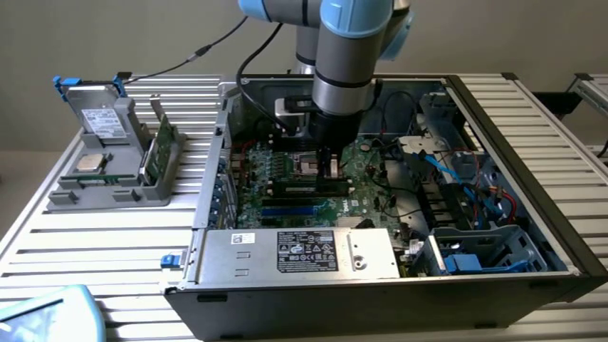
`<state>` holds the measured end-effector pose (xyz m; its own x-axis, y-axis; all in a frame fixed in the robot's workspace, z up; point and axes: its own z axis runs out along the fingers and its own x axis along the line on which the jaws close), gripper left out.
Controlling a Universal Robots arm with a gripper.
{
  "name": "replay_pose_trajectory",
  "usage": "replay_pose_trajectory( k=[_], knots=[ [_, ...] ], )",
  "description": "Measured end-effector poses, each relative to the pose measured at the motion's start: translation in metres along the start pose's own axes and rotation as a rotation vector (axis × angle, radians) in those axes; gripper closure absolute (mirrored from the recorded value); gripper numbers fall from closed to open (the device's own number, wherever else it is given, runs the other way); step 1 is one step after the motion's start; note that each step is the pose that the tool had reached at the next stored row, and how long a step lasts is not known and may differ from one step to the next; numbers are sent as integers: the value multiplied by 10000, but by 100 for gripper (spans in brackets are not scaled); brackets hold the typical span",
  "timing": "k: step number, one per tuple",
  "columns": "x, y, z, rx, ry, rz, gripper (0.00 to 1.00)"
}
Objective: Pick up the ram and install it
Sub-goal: 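Insert the ram into the slot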
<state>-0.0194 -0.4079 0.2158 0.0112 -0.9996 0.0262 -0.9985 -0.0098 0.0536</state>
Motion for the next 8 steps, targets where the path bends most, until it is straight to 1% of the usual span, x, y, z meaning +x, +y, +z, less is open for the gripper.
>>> replay_pose_trajectory(
  k=[8],
  knots=[
    [0,0,2,0,-2,0,86]
  ],
)
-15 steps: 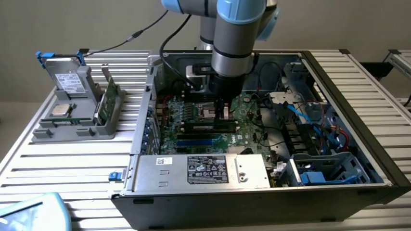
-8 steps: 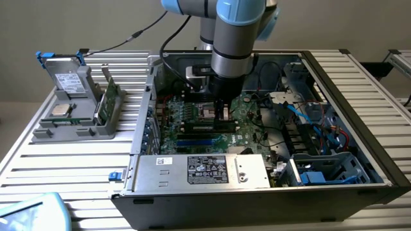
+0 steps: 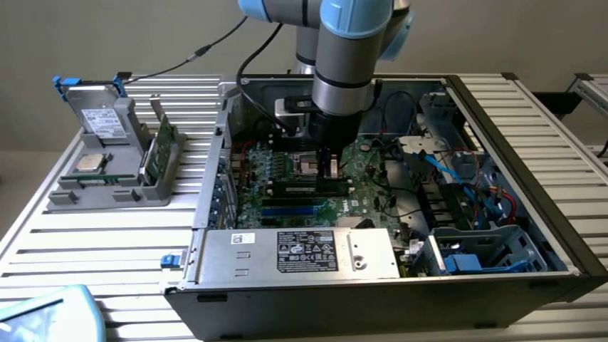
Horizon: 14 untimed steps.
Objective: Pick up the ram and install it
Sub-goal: 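Insert the ram into the slot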
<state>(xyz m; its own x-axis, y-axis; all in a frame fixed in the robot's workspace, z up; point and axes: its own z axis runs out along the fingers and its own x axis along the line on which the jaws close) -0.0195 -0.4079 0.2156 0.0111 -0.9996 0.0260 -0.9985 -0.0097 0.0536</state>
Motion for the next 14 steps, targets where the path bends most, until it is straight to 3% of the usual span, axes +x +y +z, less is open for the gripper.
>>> replay_pose_trajectory(
  k=[3,8,14],
  knots=[
    [0,2,-8,30,-1,2,86],
    [1,2,-17,180,4,-3,86],
    [1,3,-17,244,4,-2,86]
  ],
)
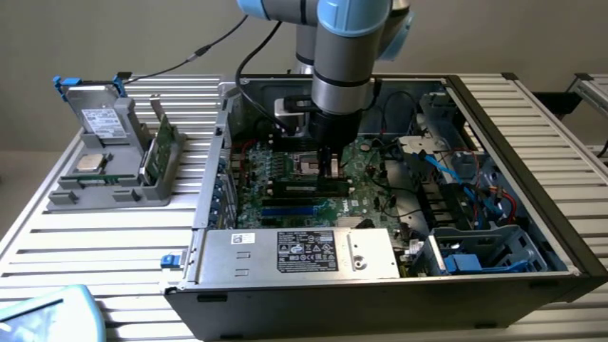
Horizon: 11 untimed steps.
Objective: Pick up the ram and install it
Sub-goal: 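Insert the ram into the slot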
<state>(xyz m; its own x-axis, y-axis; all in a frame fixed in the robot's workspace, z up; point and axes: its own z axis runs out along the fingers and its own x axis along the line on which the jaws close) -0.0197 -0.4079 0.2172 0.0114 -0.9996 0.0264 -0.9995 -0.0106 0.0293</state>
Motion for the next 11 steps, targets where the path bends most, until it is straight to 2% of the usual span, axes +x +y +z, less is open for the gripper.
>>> replay_pose_trajectory(
  k=[6,11],
  knots=[
    [-1,13,2,118,10,-55,86],
    [-1,19,3,146,42,-83,86]
  ],
)
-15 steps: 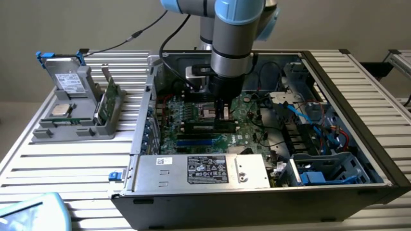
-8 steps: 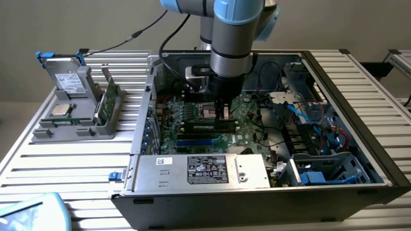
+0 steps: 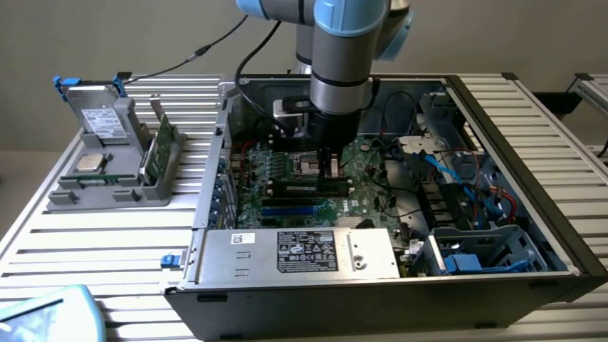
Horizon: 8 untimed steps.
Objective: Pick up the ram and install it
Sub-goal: 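Insert the ram into the slot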
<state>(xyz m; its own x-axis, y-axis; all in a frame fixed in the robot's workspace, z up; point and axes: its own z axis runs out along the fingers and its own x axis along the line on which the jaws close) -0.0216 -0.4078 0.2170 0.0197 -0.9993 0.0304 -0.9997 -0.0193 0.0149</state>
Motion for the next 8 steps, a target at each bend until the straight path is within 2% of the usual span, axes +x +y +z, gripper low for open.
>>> replay_pose_trajectory(
  k=[3,8],
  knots=[
    [0,6,0,14,19,-1,86],
    [0,17,1,1,34,-1,86]
  ],
)
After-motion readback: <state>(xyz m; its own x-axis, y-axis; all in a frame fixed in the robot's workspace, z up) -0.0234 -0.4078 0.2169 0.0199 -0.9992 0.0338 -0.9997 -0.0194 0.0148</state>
